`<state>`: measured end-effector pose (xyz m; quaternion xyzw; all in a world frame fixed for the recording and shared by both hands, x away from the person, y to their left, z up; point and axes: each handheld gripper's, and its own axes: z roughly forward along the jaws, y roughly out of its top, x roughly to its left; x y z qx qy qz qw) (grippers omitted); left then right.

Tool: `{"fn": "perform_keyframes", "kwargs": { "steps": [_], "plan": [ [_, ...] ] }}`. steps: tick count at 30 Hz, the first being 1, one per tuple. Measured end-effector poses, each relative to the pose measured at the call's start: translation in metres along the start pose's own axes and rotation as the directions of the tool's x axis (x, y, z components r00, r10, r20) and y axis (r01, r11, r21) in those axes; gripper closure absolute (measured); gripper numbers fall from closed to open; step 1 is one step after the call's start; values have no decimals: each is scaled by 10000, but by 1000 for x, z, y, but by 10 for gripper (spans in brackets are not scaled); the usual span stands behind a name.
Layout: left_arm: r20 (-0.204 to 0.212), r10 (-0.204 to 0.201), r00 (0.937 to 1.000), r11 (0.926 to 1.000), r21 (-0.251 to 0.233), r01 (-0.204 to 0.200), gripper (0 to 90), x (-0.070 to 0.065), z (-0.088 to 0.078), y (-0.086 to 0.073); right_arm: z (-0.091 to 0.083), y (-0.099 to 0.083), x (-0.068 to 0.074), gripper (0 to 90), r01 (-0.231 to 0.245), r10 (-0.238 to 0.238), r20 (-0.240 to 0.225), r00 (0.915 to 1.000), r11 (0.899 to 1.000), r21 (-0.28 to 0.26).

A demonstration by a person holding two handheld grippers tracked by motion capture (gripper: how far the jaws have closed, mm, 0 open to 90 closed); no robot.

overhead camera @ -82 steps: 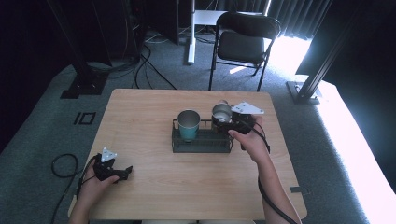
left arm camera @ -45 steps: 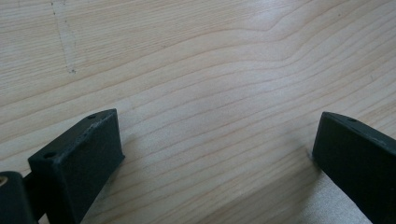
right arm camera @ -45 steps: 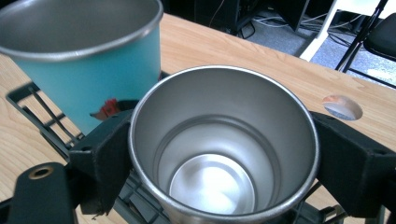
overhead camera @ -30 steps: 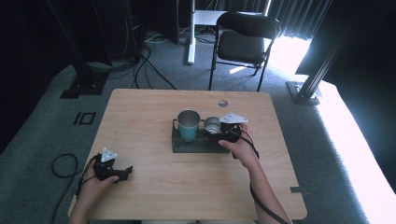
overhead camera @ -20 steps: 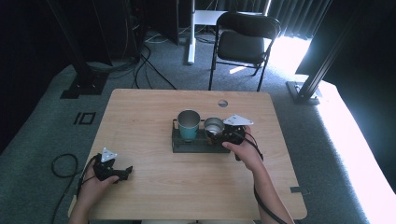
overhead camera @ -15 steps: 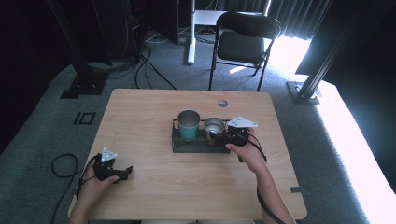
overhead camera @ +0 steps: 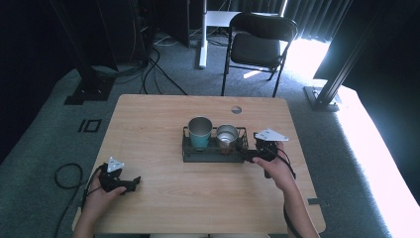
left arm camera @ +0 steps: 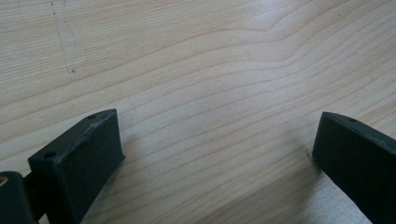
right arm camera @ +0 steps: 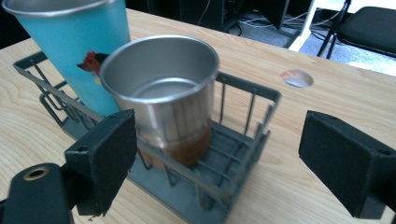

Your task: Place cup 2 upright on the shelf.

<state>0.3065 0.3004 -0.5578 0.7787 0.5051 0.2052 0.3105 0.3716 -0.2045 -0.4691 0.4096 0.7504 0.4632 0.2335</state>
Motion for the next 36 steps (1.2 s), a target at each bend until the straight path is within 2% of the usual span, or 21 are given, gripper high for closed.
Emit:
{"fn": "perform_keyframes", "kwargs": {
  "steps": [18, 33, 36],
  "plan": [
    [2, 0, 10000, 10000, -3, 0, 22, 0, 0, 0, -20, -38, -19, 113, -239, 222, 349, 9991, 9984, 511],
    [2, -2, 10000, 10000, 2, 2, 22, 0, 0, 0, -28, -75, -31, 113, -714, 637, 741, 9952, 9918, 1057],
    [2, 3, 10000, 10000, 7, -3, 22, 0, 0, 0, -29, -80, -32, 113, -607, 511, 778, 9957, 9902, 1259]
  ]
}}
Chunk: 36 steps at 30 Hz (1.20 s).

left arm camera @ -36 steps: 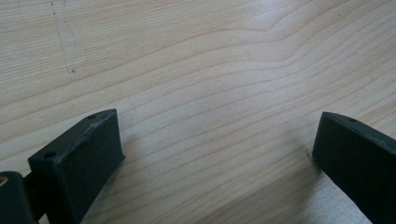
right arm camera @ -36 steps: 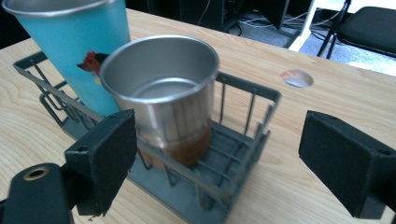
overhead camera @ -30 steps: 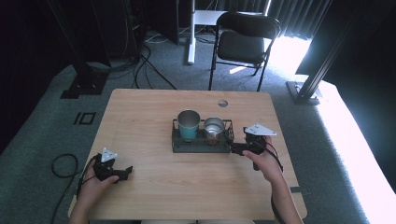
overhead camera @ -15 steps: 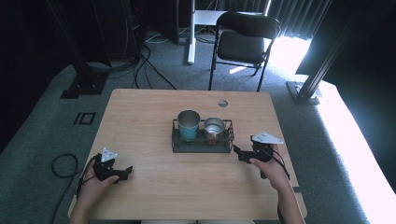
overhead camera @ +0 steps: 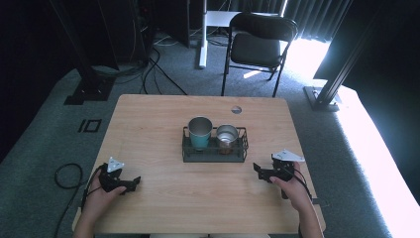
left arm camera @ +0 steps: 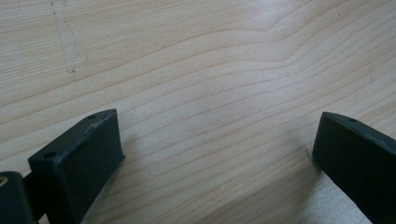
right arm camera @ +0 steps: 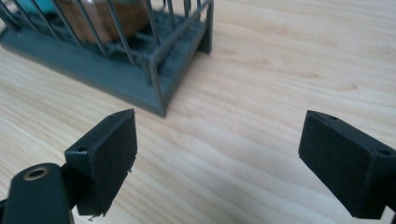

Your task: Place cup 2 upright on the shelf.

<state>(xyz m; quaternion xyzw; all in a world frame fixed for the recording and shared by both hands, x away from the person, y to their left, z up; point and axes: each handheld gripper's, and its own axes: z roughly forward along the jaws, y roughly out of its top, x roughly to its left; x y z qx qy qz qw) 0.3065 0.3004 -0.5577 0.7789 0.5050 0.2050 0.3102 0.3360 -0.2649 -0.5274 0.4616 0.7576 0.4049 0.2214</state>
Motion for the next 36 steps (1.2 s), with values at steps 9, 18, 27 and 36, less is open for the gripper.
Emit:
{"fn": "perform_keyframes", "kwargs": {
  "steps": [9, 18, 27, 36],
  "plan": [
    [1, -4, 10000, 10000, -3, 4, 22, 0, 0, 0, -4, -13, -2, 113, 293, -297, 72, 9995, 9986, 436],
    [1, -6, 10000, 10000, -5, 6, 22, 0, 0, 0, -10, -25, -4, 114, 202, -206, 60, 9998, 9978, 635],
    [0, -6, 10000, 10000, -3, 6, 22, 0, 0, 0, -19, -40, -1, 114, 831, -814, -188, 9965, 9885, 1260],
    [2, -6, 10000, 10000, -4, 6, 22, 0, 0, 0, -28, -57, -4, 113, 730, -701, -240, 9973, 9847, 1581]
  ]
}}
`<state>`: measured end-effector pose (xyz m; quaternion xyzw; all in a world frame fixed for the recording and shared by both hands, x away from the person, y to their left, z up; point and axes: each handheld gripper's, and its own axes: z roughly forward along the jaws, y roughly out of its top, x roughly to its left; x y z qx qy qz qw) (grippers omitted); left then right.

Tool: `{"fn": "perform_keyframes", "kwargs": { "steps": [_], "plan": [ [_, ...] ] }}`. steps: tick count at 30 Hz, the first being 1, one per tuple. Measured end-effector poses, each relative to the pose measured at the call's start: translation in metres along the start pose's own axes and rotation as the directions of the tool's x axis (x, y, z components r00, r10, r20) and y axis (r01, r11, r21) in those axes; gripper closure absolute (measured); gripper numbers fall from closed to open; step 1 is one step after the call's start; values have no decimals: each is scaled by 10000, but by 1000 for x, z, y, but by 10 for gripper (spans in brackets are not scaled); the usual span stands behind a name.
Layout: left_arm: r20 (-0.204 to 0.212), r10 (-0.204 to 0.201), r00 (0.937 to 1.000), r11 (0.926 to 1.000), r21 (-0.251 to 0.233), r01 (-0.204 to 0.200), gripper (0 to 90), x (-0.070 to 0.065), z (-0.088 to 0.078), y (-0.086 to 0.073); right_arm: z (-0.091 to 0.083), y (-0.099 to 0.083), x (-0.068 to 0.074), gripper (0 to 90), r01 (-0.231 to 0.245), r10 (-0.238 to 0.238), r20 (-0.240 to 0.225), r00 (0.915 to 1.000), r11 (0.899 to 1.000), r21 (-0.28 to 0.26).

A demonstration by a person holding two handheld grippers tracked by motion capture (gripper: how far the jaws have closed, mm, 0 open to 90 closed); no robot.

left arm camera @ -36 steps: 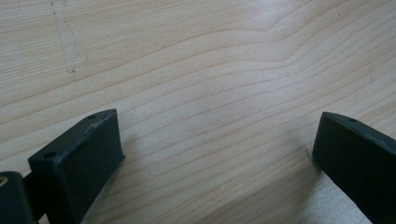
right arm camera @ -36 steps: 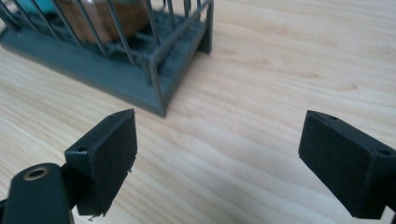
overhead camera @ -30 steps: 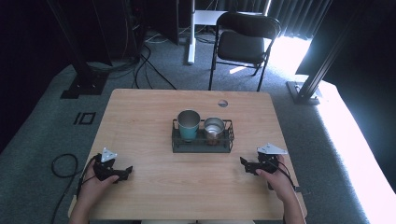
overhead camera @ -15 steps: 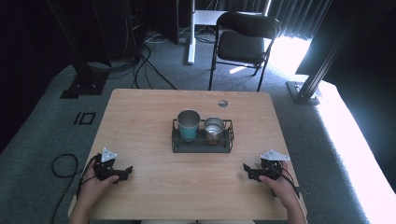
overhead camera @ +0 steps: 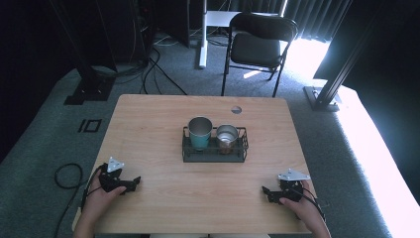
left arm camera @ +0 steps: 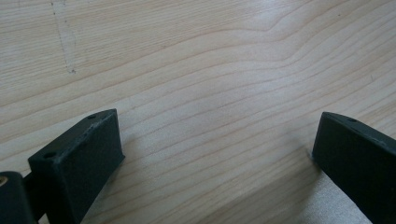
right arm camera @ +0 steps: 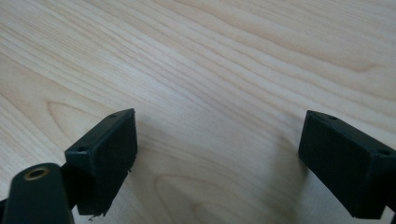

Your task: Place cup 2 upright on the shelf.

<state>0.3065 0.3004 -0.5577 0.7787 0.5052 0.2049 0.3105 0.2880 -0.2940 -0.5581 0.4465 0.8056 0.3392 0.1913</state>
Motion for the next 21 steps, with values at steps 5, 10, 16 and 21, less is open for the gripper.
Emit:
{"fn": "perform_keyframes", "kwargs": {
  "steps": [5, 10, 16, 21],
  "plan": [
    [-1, 3, 10000, 10000, 0, -3, 22, 0, 0, 0, -3, -4, 1, 113, -30, 29, -72, 10000, 9999, -114],
    [0, -1, 10000, 10000, -3, 1, 22, 0, 0, 0, -3, -5, 0, 112, -30, 29, -93, 10000, 9999, -105],
    [0, 1, 10000, 10000, 1, -1, 21, 0, 0, 0, -3, -5, 0, 112, -29, 28, -97, 9999, 9999, -100],
    [1, 0, 10000, 10000, 0, 0, 21, 0, 0, 0, -3, -5, 0, 112, -30, 29, -91, 10000, 9999, -98]
  ]
}}
